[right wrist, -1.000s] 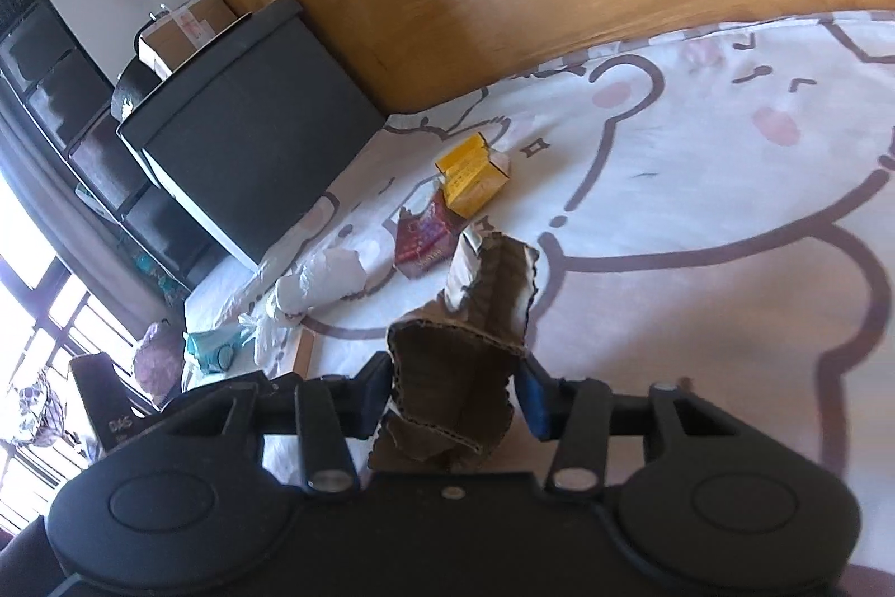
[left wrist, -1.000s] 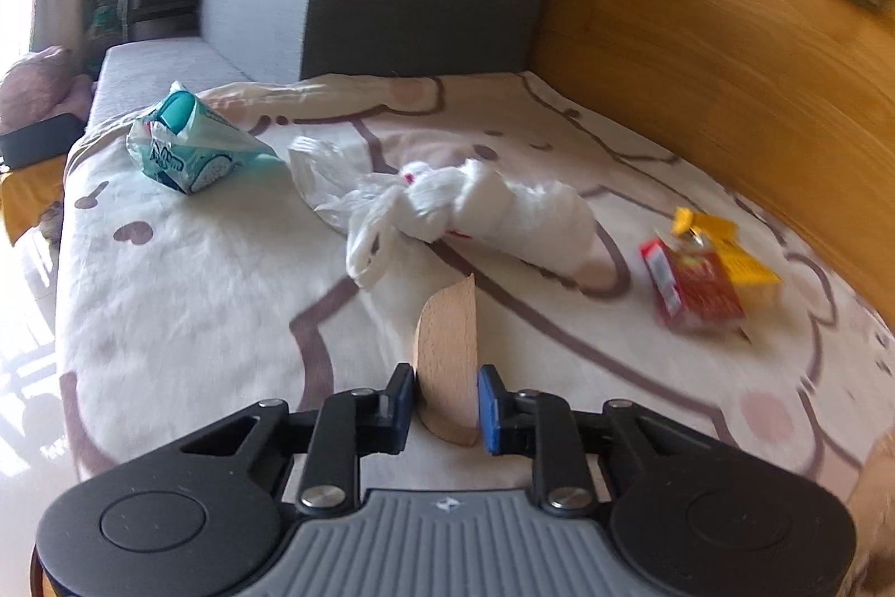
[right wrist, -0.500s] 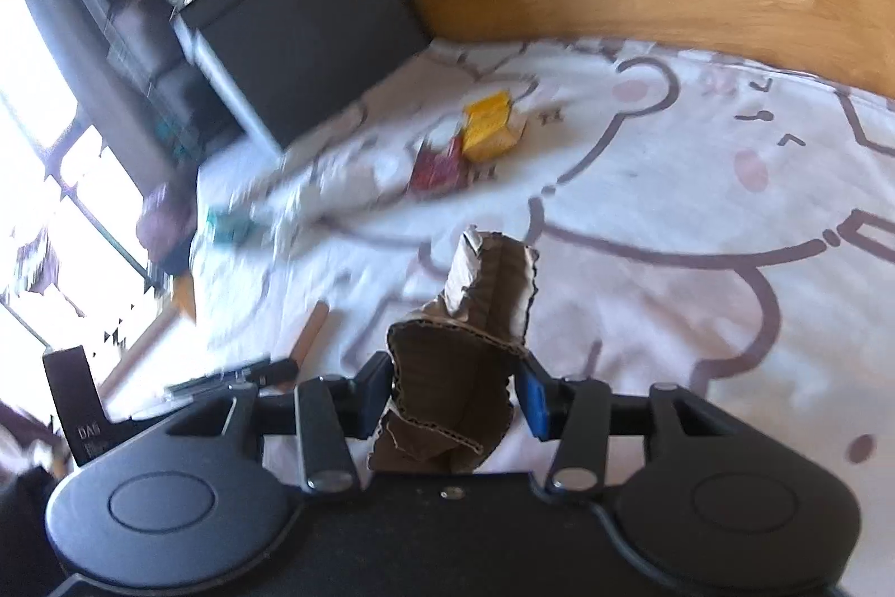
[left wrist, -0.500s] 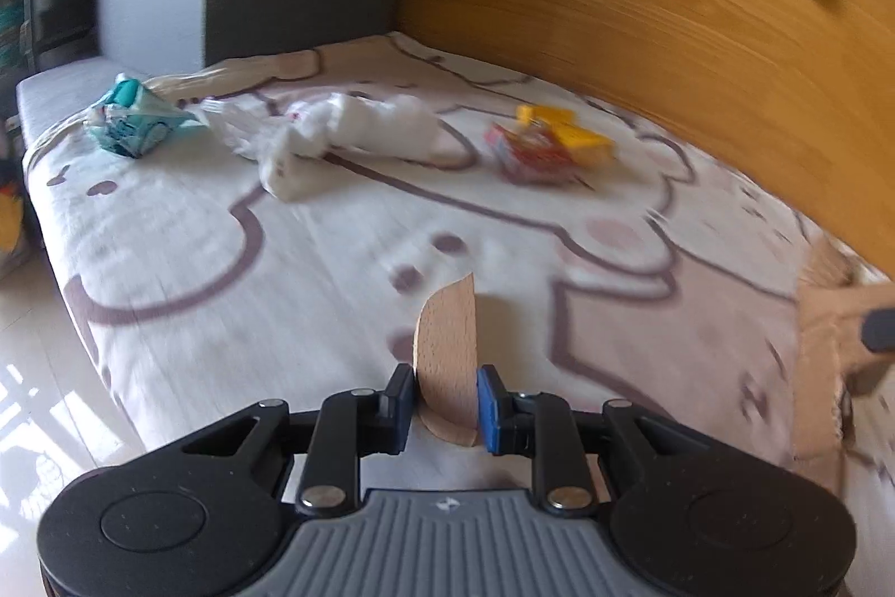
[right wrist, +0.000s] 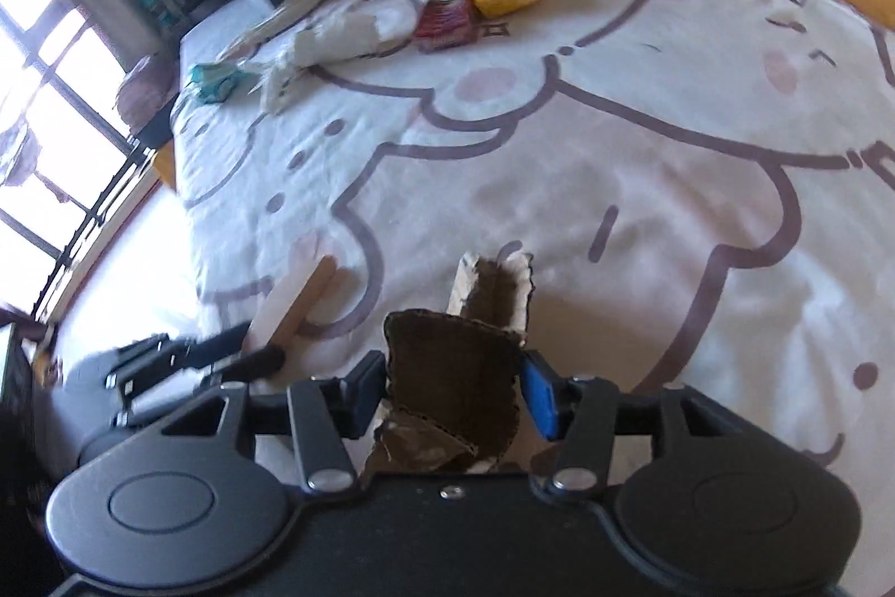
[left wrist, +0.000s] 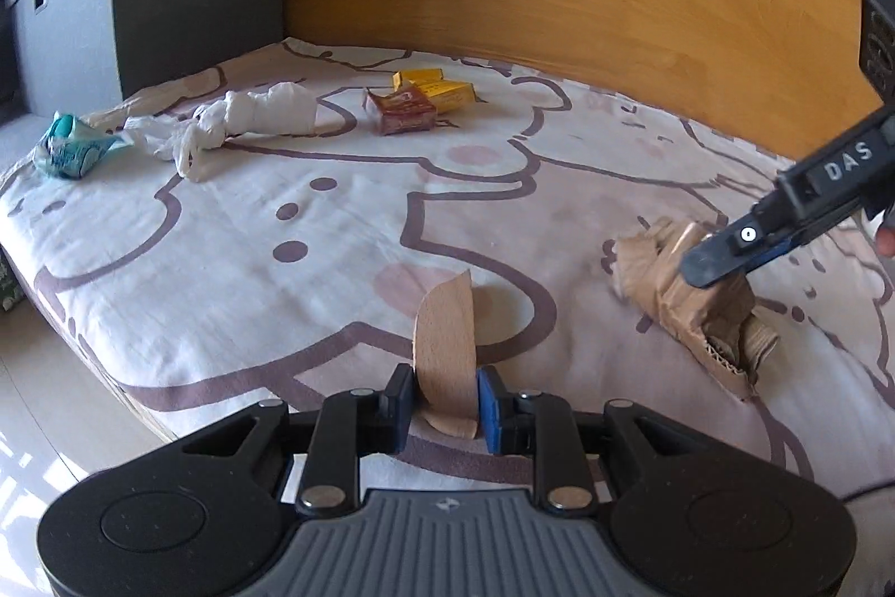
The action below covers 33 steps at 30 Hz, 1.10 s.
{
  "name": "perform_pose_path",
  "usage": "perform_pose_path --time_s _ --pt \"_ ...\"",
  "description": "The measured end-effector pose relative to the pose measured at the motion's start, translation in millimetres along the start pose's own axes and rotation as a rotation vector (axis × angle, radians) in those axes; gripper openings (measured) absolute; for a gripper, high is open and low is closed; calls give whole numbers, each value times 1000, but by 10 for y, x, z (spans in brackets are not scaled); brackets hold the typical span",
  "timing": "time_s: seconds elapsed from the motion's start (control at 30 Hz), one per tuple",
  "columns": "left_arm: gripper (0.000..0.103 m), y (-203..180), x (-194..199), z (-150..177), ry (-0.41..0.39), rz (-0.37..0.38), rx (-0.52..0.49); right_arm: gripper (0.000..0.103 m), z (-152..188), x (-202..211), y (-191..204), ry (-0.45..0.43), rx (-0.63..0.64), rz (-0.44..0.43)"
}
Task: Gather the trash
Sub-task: 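Carry the wooden stick and cardboard scrap with both grippers over the wastebasket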
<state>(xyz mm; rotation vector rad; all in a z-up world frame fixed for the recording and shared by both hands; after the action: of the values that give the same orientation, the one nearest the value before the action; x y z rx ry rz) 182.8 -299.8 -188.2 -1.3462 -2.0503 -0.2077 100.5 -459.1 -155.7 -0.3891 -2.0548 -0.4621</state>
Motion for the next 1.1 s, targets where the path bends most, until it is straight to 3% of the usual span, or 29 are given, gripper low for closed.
perform_pose_path --time_s 0.17,0.33,0.43,0.63,0.83,1.1 --pt "36 35 -43 -50 -30 13 70 58 -4 -144 0 69 -102 -18" --pt "37 59 -117 -104 -38 -4 113 55 6 -187 11 70 -140 -7" --pt "36 77 -167 -141 -33 -20 141 54 17 -181 27 56 -141 -2" --pt "27 29 -182 -144 1 -51 88 53 53 -141 25 13 -169 14" --pt "27 24 -37 -122 -38 -25 129 52 72 -86 76 -21 -153 42" --pt "27 120 268 -110 -106 -46 192 51 23 0 306 -89 -80 78"
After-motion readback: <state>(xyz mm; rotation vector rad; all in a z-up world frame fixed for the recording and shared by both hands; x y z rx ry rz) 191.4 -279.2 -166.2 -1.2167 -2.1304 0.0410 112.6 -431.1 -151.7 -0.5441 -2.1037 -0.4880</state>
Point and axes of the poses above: each gripper's, at about its wrist camera, not at the fingertips, and x roughly against the way its jaws point, y to its left, z to its underside, the point moved 9 cm from there along -x, roughly the way its jaws point, and after that the axes turned 13 degrees about z, right-handed, at the moved point
